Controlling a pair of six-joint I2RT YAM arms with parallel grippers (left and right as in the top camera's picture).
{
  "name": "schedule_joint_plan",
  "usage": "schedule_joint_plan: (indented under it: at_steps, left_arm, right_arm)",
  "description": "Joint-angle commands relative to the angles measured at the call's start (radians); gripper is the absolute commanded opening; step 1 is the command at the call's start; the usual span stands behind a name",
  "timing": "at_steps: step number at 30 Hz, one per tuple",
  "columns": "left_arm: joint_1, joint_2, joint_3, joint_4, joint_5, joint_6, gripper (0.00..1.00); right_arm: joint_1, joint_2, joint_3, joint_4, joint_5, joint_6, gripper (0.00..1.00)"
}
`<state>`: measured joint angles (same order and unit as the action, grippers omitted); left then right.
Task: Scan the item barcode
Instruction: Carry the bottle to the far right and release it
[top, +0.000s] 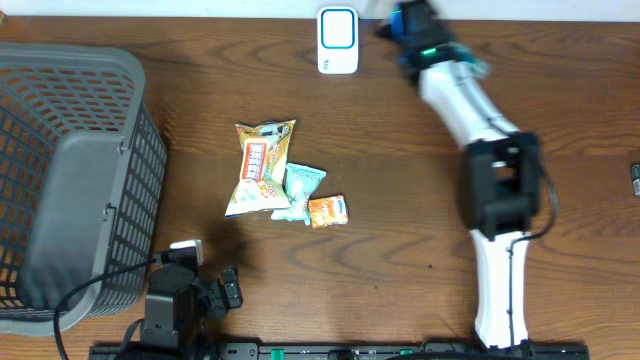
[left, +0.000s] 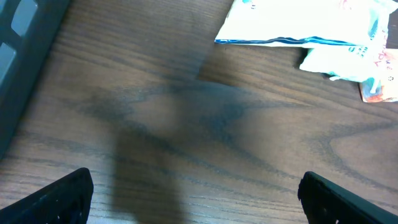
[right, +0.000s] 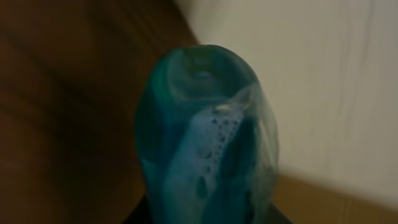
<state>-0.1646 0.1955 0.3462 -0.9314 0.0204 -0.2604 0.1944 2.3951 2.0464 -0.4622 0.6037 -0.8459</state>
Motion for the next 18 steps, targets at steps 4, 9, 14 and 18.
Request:
schedule_joint_plan:
  at_steps: [4,9,14,18]
  left_arm:
    - [0.005,-0.002,0.005,-0.002,-0.005,0.012,0.98]
    - [0.005,-0.002,0.005,-0.003,-0.005,0.012,0.98]
    - [0.005,-0.002,0.005,-0.003,-0.005,0.012,0.98]
    - [0.005,-0.002,0.005,-0.002,-0.005,0.012,0.98]
  right_arm:
    - [-0.276,-0.082,0.003,-0.119,0.023,0.179,0.01]
    - [-0.452,-0.082,-0.054,-0.127,0.022,0.188,0.01]
    - [-0.600,-0.082,-0.099,-0.129,-0.010,0.290,0.02]
    - [-0.675,-0.082,-0.111,-0.134,-0.068,0.436,0.08]
